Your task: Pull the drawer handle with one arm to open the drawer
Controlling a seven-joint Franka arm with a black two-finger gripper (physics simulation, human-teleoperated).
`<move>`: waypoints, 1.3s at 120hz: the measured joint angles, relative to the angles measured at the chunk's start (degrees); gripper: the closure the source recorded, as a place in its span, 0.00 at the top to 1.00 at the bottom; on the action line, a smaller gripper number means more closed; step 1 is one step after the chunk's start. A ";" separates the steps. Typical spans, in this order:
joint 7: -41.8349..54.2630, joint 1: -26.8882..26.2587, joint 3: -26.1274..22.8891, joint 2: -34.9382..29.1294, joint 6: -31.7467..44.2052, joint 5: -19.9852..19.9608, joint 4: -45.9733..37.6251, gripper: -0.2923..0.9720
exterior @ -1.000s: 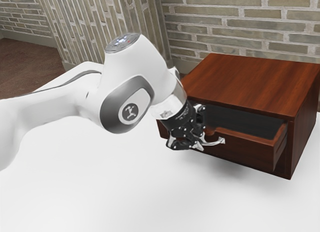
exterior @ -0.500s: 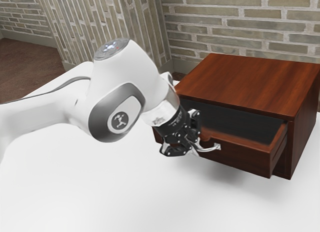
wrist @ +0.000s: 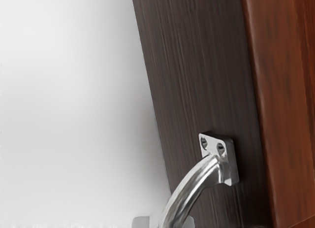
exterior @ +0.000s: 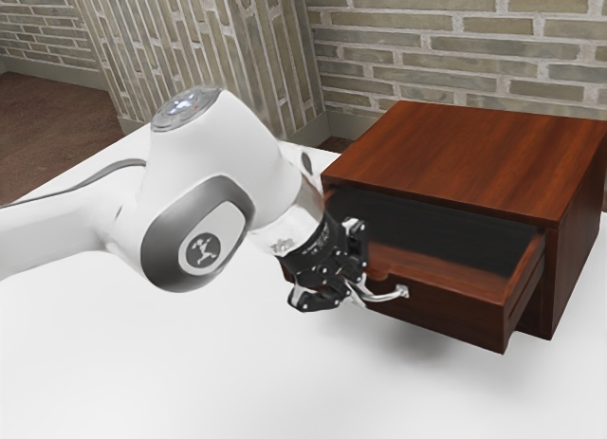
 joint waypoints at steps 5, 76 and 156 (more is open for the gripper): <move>0.00 0.05 -0.10 -0.49 0.20 -0.13 -0.59 0.16; -0.16 0.42 -1.46 -6.30 2.02 -1.80 -6.66 0.15; -0.28 0.41 -2.92 -16.37 1.09 -2.18 -11.16 0.48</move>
